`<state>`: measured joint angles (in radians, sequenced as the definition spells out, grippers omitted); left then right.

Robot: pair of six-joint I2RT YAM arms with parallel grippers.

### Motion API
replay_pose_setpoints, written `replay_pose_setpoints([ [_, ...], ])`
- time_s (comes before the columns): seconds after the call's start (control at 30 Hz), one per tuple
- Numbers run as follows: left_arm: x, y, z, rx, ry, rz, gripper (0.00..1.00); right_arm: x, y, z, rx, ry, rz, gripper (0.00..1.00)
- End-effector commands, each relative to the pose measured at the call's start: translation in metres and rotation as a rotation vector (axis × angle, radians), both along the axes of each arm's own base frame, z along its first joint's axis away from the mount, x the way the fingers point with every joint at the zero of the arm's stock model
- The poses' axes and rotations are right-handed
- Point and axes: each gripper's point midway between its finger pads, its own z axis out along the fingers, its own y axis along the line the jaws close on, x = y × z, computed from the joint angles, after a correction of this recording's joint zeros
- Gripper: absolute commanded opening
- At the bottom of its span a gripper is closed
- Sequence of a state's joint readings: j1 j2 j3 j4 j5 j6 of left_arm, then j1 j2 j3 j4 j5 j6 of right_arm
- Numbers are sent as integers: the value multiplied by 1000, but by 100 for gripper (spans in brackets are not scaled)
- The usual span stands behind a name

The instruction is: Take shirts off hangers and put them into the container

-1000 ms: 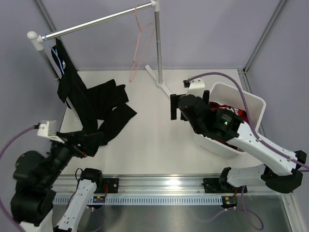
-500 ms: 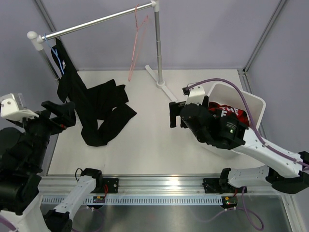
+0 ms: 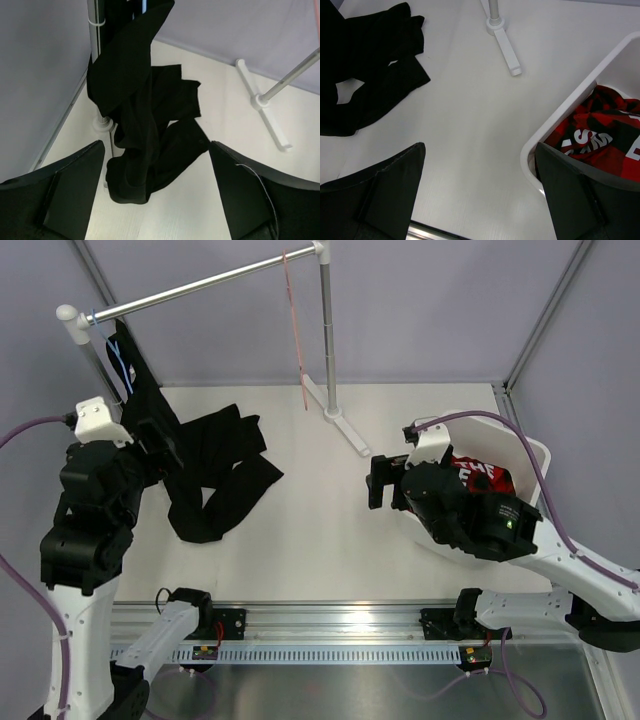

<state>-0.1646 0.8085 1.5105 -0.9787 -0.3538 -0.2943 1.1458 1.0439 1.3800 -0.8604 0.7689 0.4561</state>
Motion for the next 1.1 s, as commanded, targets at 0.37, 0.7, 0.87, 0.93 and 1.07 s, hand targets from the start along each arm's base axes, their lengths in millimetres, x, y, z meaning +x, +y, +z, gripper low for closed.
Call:
replay_pose_setpoints([
  [0.37, 39, 29, -30, 103, 13, 185, 78, 2, 7, -3, 3, -20, 7, 100],
  [0.7, 60, 32, -40, 145, 27, 208, 33, 1, 6, -9, 4, -6, 8, 100],
  [0.87, 67, 30, -29, 160, -8, 192, 0, 1, 6, -11, 0, -2, 7, 100],
  [0.93, 70, 30, -27, 166, -12, 192, 0, 0, 7, -9, 11, 0, 12, 99],
  [1.07, 67, 25, -17, 146, -50, 163, 0, -1, 8, -6, 25, -5, 17, 100],
])
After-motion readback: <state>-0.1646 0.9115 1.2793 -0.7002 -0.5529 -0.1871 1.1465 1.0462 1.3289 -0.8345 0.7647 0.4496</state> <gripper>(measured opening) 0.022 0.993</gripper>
